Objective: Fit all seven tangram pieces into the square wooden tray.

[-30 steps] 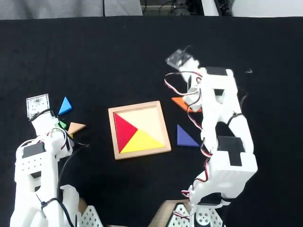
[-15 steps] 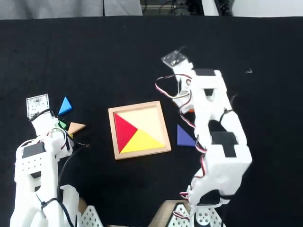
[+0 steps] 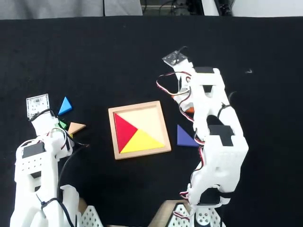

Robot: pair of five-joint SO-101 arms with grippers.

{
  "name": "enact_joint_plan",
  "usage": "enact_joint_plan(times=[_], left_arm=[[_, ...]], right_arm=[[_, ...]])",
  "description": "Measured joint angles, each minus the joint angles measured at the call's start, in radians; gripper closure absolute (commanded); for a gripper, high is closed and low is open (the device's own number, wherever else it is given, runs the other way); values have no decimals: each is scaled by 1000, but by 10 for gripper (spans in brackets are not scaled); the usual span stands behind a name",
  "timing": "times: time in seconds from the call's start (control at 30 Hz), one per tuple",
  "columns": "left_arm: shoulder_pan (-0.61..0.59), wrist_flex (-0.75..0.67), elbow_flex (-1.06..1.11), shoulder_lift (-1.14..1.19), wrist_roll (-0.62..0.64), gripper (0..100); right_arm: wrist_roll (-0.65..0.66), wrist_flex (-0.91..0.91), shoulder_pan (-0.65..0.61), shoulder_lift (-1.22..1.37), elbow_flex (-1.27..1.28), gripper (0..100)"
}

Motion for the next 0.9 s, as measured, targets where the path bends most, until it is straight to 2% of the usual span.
enact_joint_plan(times=[0.1,0.27,0.53,0.73,0.9], left_arm=[[0,0,0,0,0,832],[0,0,0,0,0,832],[0,0,0,0,0,832],[0,0,0,0,0,831],[0,0,0,0,0,831]], right_arm=[[0,12,0,-2,0,981],[-12,135,-2,-114,2,981],[-270,325,-12,-393,2,981],[-417,548,-149,-471,2,988],[-525,522,-219,-592,121,988]])
